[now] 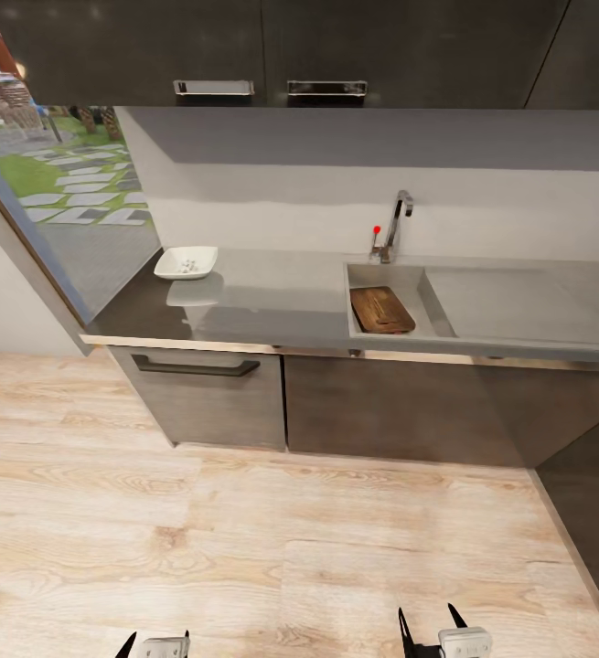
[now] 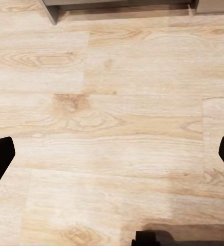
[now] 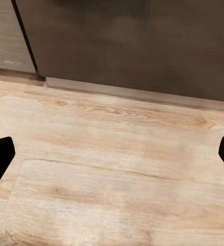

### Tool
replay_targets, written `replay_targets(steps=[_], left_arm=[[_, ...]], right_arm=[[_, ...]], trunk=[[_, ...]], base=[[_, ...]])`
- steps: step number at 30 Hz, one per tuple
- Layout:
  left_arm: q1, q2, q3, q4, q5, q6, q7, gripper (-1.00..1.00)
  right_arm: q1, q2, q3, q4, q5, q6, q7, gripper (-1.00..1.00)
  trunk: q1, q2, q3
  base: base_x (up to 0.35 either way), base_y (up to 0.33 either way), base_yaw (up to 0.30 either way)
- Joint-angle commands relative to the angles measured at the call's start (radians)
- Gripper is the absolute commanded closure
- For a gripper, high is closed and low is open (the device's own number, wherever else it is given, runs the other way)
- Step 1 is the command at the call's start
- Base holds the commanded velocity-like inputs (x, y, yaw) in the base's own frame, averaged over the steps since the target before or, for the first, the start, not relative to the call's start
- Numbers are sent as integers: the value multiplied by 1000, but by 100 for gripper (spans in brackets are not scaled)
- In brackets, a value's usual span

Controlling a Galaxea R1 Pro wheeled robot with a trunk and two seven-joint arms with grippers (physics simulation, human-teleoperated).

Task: In the kitchen, take the Vidalia onion out of the sink, dice it on the chopping board with the paring knife, put the diced onion into the bowl on the countertop, then place both the paring knife and the chopping board into the sink.

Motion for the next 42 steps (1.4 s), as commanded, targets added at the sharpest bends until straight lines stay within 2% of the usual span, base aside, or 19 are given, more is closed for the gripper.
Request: replay_targets(steps=[1, 28, 42], left_arm=[[-1, -1, -9, 3, 6, -5, 2, -100], [-1, -2, -9, 3, 6, 1, 3, -100], [-1, -2, -9, 3, 6, 2, 3, -100]], right_arm=[[-1, 0, 8, 1, 1, -2, -8, -100], [-1, 4, 7, -1, 0, -3, -10, -100], [-1, 3, 7, -1, 0, -4, -10, -100]], trunk=[[1, -2, -2], [1, -2, -1], [1, -2, 13]], base=[[0, 0, 0], [0, 0, 0], [0, 0, 0]])
